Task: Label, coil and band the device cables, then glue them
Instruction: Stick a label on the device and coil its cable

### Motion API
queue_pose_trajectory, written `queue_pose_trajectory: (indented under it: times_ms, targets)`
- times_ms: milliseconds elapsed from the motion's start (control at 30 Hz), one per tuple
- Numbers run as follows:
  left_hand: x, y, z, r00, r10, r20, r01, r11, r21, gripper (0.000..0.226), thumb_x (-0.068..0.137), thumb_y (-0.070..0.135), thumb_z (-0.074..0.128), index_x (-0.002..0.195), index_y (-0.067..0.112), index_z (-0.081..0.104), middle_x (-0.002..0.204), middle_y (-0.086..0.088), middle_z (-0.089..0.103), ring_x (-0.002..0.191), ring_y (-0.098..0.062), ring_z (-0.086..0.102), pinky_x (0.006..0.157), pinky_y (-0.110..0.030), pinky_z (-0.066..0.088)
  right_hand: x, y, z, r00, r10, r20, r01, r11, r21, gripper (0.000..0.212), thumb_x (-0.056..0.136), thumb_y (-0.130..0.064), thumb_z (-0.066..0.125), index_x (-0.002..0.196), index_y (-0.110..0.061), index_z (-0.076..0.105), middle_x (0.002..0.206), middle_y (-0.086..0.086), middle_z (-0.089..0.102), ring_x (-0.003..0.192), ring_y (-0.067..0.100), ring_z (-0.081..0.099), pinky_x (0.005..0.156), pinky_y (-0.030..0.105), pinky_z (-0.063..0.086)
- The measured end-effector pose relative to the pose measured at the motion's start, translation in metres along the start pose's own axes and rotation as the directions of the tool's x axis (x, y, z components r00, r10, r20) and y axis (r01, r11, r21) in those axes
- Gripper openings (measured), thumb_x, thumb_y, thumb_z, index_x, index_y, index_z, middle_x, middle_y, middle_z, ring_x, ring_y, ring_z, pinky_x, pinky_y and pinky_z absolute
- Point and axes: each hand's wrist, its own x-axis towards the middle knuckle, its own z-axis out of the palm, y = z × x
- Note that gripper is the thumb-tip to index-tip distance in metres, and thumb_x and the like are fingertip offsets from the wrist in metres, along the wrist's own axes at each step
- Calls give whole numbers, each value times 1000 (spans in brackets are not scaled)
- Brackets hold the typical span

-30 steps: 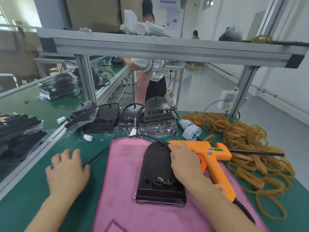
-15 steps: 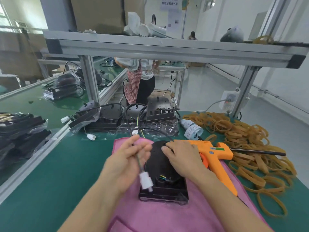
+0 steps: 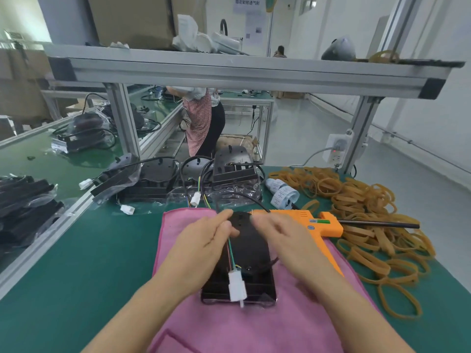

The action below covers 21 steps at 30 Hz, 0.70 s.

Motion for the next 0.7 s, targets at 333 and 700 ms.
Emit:
queue_pose_trajectory:
  times_ms: [333, 700]
  targets:
    - [-21, -8, -2, 916, 375, 139, -390, 759, 521, 29, 88, 23, 49, 100, 15, 74, 69, 5, 58, 68, -21, 58, 59, -31, 46, 6, 41, 1, 947, 306, 95, -303, 952, -45, 44, 89, -23, 67, 49, -17, 50, 41, -6, 51, 36, 3, 43, 43, 14, 33]
    - [-34, -16, 35, 790, 598, 133, -588, 680, 438, 27, 81, 34, 50, 80, 25, 76, 90, 8, 68, 83, -11, 44, 66, -24, 37, 25, 41, 14, 971, 180, 155, -159, 977, -141, 23, 77, -18, 80, 71, -26, 58, 58, -7, 59, 45, -3, 50, 54, 18, 43]
